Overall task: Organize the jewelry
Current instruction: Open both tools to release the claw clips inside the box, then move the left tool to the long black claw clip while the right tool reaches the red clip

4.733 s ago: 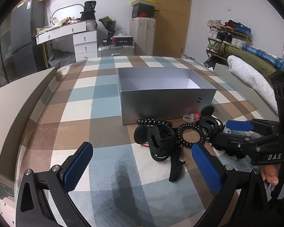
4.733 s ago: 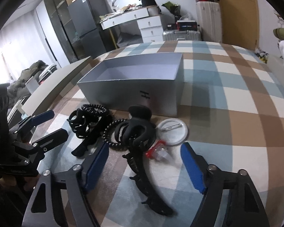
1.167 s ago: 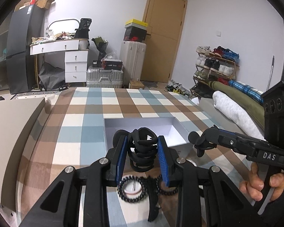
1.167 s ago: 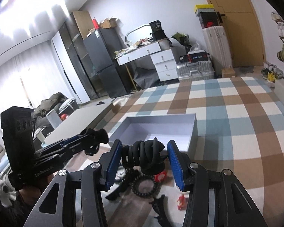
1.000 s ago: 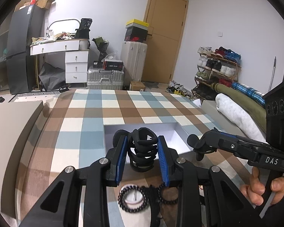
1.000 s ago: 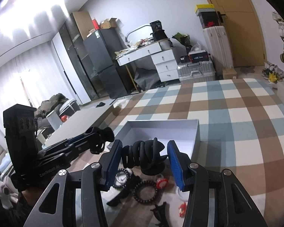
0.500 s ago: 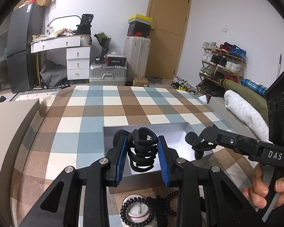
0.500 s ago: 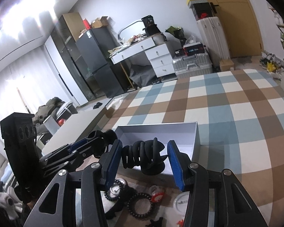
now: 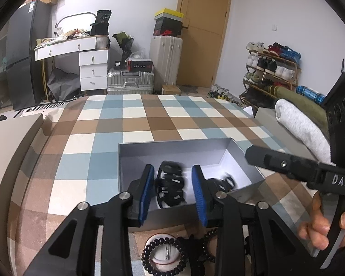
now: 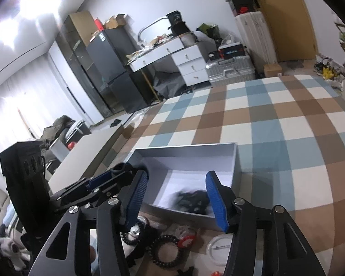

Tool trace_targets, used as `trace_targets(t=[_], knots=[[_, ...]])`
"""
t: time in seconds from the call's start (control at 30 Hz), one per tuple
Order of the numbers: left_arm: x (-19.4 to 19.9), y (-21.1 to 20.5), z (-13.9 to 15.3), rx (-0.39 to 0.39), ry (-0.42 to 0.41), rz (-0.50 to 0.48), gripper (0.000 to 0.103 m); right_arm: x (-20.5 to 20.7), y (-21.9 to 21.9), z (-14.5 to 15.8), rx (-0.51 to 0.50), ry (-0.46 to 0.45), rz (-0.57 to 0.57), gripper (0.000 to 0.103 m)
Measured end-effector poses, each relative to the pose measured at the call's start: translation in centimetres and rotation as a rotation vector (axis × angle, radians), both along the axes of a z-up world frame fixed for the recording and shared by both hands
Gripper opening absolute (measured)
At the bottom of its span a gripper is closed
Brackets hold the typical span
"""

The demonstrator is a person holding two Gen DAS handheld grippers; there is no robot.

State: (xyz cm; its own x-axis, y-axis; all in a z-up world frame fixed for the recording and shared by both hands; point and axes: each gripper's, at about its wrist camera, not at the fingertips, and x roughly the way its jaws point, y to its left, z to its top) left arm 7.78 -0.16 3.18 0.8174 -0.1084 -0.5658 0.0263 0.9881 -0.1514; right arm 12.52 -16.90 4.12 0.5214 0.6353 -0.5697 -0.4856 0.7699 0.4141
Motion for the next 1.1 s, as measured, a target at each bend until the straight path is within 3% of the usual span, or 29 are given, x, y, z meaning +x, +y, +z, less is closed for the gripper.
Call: trace_targets(t=[0.13, 0.27, 0.4, 0.5, 0.6, 0.87, 1.1], knots=[[-0.8, 0.2, 0.1, 0.000, 0.011, 0.015, 0.060, -0.4, -0.7, 0.3, -0.023, -0.010, -0.027, 0.077], [-2.2, 0.6, 0.2, -0.029, 0.021, 0.017, 0.077, -1.4, -1.7, 0.3, -0.078, -0.029, -0.066, 0.102], [-3.6, 0.7, 0.2, -0.026, 0.010, 0.021, 0.085, -2.8, -2.5, 0.3, -0.141, -0.063, -0.090, 0.103], [-4.3, 0.2, 0.4, 0.033, 0.007, 0.039, 0.102, -3.8, -3.0, 0.1, -0.168, -0.061, -0.089, 0.103], [-5.1, 0.2, 0.5, 0.053, -0.016, 0.051, 0.102, -4.5, -3.4, -0.5, -0.197, -0.046, -0.097, 0.103], [-6.0, 0.4, -0.8, 0.044, 0.017, 0.036, 0.102, -6.4, -3.9, -2.8, -0.335, 0.022, -0.105, 0.103], [-5.9, -0.2, -1.7, 0.066, 0.047, 0.024, 0.102, -7.3, -3.6, -3.9, -0.336, 0.065, -0.095, 0.103]])
